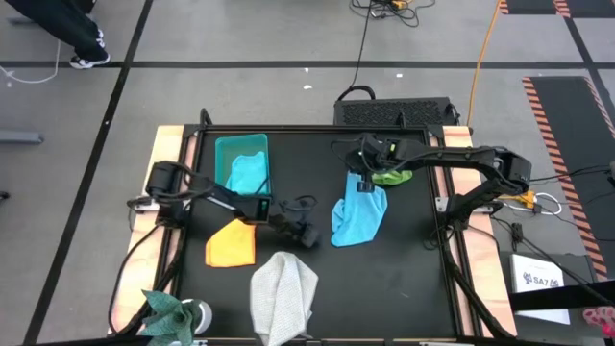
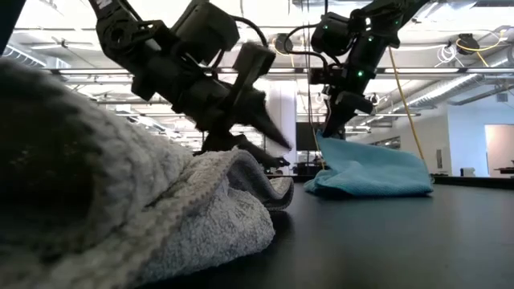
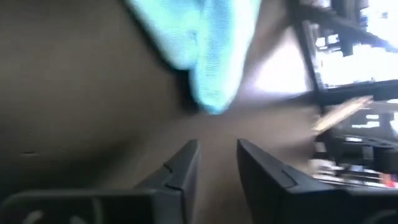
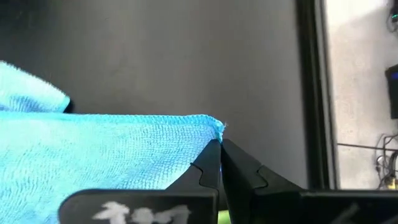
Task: Fold microfiber towels
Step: Fold the blue microfiber towel
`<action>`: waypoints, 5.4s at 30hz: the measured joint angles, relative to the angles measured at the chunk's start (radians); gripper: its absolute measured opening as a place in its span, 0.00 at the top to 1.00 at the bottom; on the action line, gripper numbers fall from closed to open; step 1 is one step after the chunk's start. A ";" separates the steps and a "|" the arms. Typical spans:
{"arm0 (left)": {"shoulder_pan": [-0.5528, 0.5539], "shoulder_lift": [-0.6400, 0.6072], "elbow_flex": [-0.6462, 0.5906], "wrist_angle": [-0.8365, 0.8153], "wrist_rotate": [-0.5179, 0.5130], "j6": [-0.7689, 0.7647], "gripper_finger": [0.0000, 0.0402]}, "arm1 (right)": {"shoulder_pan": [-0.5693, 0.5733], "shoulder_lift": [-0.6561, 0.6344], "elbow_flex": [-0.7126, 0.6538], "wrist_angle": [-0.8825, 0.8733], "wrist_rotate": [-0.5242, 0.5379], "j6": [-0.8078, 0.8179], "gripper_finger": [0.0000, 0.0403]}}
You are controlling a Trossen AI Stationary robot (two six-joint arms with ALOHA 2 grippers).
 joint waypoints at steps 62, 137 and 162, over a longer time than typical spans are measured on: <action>0.049 0.157 0.206 -0.120 -0.003 0.045 0.57 | -0.030 -0.001 -0.001 0.163 -0.003 0.011 1.00; 0.015 0.142 0.208 -0.244 -0.171 0.057 0.98 | -0.030 0.000 0.000 0.201 -0.003 0.005 1.00; 0.041 -0.157 0.208 -0.643 -0.390 0.130 1.00 | -0.021 -0.054 0.000 0.136 -0.004 -0.003 1.00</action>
